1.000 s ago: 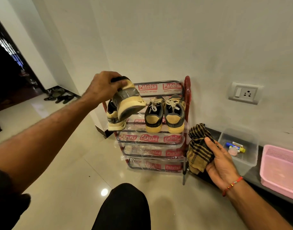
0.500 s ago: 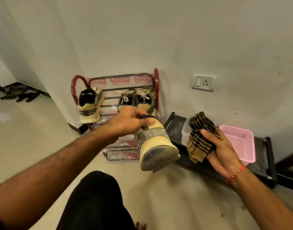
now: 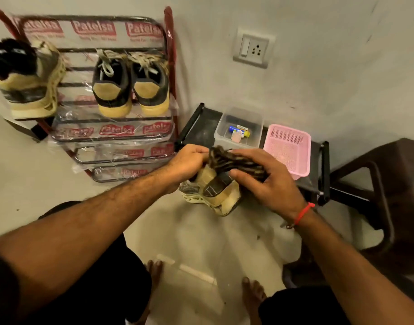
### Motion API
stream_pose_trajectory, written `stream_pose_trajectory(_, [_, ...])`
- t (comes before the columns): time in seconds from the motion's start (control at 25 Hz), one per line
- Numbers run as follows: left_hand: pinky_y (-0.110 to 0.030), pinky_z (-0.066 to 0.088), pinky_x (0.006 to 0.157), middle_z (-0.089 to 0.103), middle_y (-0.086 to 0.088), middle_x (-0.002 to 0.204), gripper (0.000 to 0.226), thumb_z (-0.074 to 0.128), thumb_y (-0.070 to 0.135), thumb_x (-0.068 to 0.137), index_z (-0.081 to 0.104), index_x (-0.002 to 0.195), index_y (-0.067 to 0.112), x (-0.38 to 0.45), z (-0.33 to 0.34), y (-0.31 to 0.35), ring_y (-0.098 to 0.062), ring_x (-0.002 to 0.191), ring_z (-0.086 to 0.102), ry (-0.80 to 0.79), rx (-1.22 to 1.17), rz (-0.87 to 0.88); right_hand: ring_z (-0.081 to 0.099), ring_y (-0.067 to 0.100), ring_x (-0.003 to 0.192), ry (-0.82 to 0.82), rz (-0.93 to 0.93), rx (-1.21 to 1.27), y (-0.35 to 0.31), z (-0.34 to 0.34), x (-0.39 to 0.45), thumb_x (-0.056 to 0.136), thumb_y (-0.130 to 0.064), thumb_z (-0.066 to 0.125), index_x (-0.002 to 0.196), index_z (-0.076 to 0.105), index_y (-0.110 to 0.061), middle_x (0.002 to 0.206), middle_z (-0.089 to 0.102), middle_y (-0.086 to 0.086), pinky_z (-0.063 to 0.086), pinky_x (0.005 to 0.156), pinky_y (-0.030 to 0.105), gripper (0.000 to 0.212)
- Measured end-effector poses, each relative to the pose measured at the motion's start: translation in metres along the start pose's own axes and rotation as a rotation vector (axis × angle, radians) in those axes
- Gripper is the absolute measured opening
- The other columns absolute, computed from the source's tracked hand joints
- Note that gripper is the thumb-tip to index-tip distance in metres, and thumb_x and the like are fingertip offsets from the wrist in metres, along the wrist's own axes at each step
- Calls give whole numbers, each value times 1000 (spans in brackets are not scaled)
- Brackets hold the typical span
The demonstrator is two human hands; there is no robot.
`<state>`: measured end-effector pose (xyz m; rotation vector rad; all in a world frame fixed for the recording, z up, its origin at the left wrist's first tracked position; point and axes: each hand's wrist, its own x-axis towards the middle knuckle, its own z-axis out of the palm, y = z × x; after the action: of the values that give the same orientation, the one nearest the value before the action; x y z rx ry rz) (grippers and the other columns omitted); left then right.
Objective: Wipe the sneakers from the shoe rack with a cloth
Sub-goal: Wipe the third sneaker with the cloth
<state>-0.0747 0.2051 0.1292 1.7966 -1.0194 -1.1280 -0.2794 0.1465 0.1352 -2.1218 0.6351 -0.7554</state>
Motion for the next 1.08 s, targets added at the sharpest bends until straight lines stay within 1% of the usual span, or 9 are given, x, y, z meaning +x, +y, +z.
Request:
stream_pose_trajectory(0.12, [-30, 50, 76, 77, 0, 85, 31, 55, 35, 102, 78, 86, 21, 5, -2, 1, -15, 84, 70, -52, -25, 3, 53, 23, 120, -205, -230, -305, 11, 21, -5, 91, -25, 63, 123, 69, -21, 129, 53, 5, 47, 101, 33, 33])
stream_pose_trajectory(0.2, [-28, 52, 76, 78, 3, 86, 30, 54, 36, 103, 78, 88, 26, 7, -1, 0, -12, 85, 73, -81, -42, 4, 54, 21, 117, -154, -173, -337, 22, 15, 0, 86, -17, 64, 118, 70, -20, 127, 54, 7, 47, 101, 31, 33])
stream_pose_trajectory(0.36, [-31, 55, 77, 79, 1, 86, 28, 55, 31, 103, 79, 91, 23, 4, 5, 0, -15, 85, 74, -50, -83, -10, 55, 22, 116, 33, -26, -340, 24, 9, 10, 85, -13, 64, 116, 71, -16, 123, 56, 8, 51, 99, 41, 31])
stream_pose_trajectory(0.52, [-30, 53, 67, 78, -2, 83, 29, 55, 30, 103, 80, 90, 23, 2, 5, 3, -18, 79, 71, -34, -104, -19, 51, 28, 121, -116, -230, -421, 9, 23, 3, 86, -25, 57, 115, 71, -13, 129, 53, 14, 46, 104, 37, 34])
stream_pose_trajectory(0.68, [-19, 48, 64, 75, 8, 76, 26, 57, 30, 102, 79, 93, 20, 3, 6, 6, 1, 69, 66, -22, -143, -38, 56, 29, 115, 26, -66, -384, 16, 6, 16, 83, -13, 66, 111, 72, -11, 122, 58, 12, 51, 97, 48, 29])
stream_pose_trajectory(0.8, [-26, 52, 73, 77, -2, 83, 29, 57, 32, 102, 79, 87, 20, 1, 6, 3, -11, 80, 70, -31, -128, -48, 53, 27, 115, -220, -320, -429, -1, 30, 0, 86, -24, 60, 112, 72, -13, 125, 57, 12, 46, 100, 35, 31])
stream_pose_trajectory(0.84, [-30, 51, 76, 78, -4, 85, 30, 57, 34, 102, 79, 87, 20, 1, 6, 3, -15, 83, 70, -40, -131, -49, 53, 27, 114, -217, -324, -454, 1, 27, 4, 85, -23, 60, 112, 71, -13, 124, 58, 13, 47, 99, 35, 31])
stream_pose_trajectory(0.96, [-29, 48, 78, 76, 3, 80, 27, 57, 33, 102, 79, 91, 22, 0, 4, 5, -12, 82, 69, -53, -157, -43, 57, 31, 111, 59, -42, -446, 16, 3, 22, 83, -20, 61, 112, 71, -9, 119, 60, 14, 52, 94, 50, 32])
stream_pose_trajectory(1.08, [-26, 48, 72, 77, 3, 80, 29, 56, 34, 102, 79, 90, 21, -1, 1, 5, -13, 83, 70, -46, -131, -30, 56, 24, 111, -63, -187, -384, -1, 22, 9, 84, -23, 58, 110, 72, -10, 119, 60, 11, 49, 99, 36, 32])
